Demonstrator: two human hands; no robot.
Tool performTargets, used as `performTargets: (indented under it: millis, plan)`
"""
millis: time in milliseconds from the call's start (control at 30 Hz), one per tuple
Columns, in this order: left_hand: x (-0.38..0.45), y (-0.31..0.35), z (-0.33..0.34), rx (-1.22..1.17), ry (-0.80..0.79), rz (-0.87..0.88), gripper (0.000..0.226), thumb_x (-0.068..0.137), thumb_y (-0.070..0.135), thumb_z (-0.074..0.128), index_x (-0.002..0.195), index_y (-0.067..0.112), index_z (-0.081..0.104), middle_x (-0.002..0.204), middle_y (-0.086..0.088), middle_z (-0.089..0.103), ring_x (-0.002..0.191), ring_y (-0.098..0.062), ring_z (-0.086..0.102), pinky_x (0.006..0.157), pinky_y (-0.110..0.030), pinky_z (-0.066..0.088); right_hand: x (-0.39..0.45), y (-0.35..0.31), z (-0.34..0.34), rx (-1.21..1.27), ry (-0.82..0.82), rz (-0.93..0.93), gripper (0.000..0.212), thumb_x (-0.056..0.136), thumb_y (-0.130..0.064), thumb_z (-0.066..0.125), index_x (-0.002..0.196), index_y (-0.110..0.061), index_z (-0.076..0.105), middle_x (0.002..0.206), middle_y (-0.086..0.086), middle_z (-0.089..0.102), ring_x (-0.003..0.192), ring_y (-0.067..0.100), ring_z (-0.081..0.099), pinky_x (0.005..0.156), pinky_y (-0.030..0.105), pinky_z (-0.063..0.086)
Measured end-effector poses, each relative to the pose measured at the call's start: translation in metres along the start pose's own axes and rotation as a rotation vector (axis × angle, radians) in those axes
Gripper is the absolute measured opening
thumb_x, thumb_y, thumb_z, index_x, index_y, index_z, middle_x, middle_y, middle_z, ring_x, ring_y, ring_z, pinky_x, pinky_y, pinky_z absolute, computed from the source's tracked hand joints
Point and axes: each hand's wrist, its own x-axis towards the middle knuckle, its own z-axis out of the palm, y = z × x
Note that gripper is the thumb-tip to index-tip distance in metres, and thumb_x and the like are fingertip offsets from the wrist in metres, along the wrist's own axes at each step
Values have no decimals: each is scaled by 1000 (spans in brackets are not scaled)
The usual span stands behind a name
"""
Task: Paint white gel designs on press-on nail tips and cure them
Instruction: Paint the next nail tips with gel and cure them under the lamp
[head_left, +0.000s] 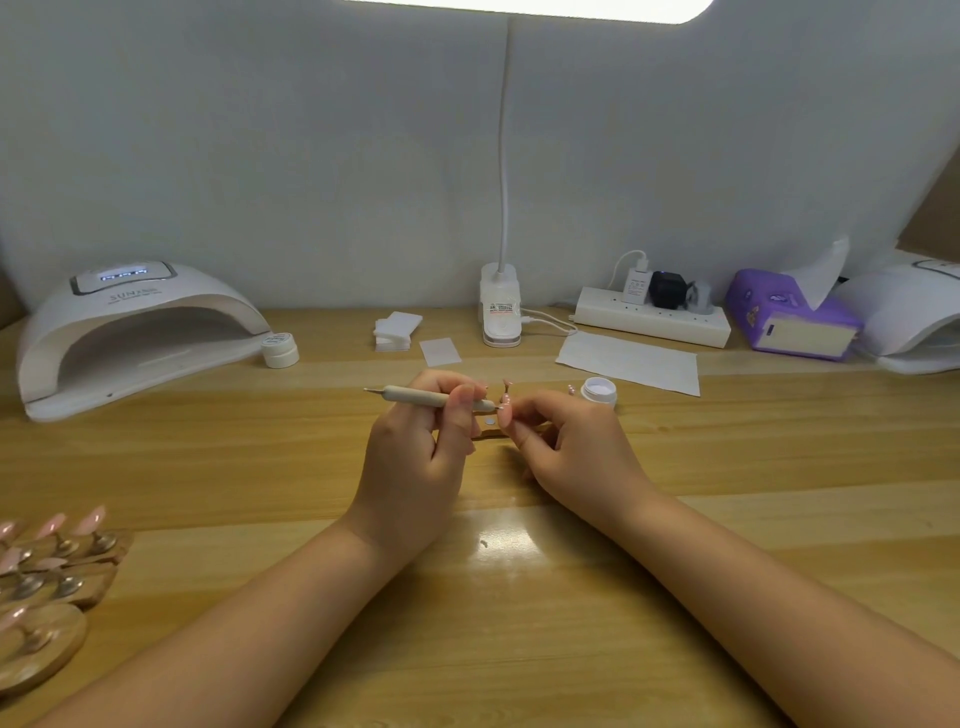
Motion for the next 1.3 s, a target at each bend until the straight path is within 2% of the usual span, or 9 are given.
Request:
performTargets:
  millis: [167, 300, 567, 733, 900, 1033, 1200, 1300]
  plan:
    - [0, 2, 0, -8, -10, -6, 29, 97, 26, 42, 97, 6, 63, 68, 10, 59, 65, -4, 61, 59, -8, 43, 0, 2, 1, -2, 1, -8, 8, 90, -16, 65, 95, -20, 70, 88, -6, 71, 65, 2, 58, 66, 29, 52]
    - [0, 2, 0, -6, -14, 0, 28, 96, 27, 42, 97, 7, 63, 69, 13, 59, 66, -3, 61, 60, -8, 44, 0, 3, 1, -26, -1, -19, 9, 91, -18, 65, 96, -21, 71, 87, -7, 70, 64, -4, 54, 63, 20, 46]
    - [0, 1, 1, -3, -24, -14, 27, 97, 25, 42, 97, 8, 63, 69, 13, 59, 66, -2, 61, 60, -9, 44, 0, 3, 2, -35, 0, -29, 9, 91, -22, 65, 97, -19, 71, 86, -9, 70, 61, -8, 52, 62, 12, 39]
    - [0, 0, 0, 0, -21, -43, 26, 96, 27, 43, 95, 11, 63, 67, 12, 61, 64, -8, 60, 59, -16, 47, 0, 3, 2, -41, 4, -34, 9, 92, -21, 64, 96, -19, 72, 83, -12, 68, 64, -9, 54, 60, 8, 35]
    - [0, 2, -1, 20, -22, -46, 26, 96, 28, 43, 95, 12, 63, 69, 9, 61, 64, -11, 60, 60, -32, 49, 0, 3, 2, -30, 9, -47, 8, 92, -21, 65, 95, -18, 72, 83, -11, 68, 64, -9, 54, 60, 7, 36]
    - [0, 2, -1, 24, -27, -39, 25, 96, 27, 42, 96, 12, 63, 70, 9, 61, 65, -10, 60, 61, -30, 50, 1, 3, 3, -37, 8, -55, 7, 91, -21, 65, 95, -19, 71, 83, -14, 67, 66, -9, 55, 59, 6, 36]
    - [0, 2, -1, 25, -31, -30, 23, 96, 25, 43, 95, 13, 62, 69, 11, 61, 66, -7, 61, 60, -22, 49, 0, 4, 3, -44, 12, -65, 7, 91, -20, 65, 94, -21, 71, 81, -17, 64, 66, -10, 55, 59, 6, 37]
    - [0, 1, -1, 28, -30, -32, 24, 96, 26, 43, 96, 13, 63, 70, 10, 61, 66, -8, 61, 60, -24, 50, 0, 3, 3, -46, 16, -69, 7, 91, -20, 65, 95, -20, 71, 81, -17, 64, 67, -9, 55, 59, 6, 37]
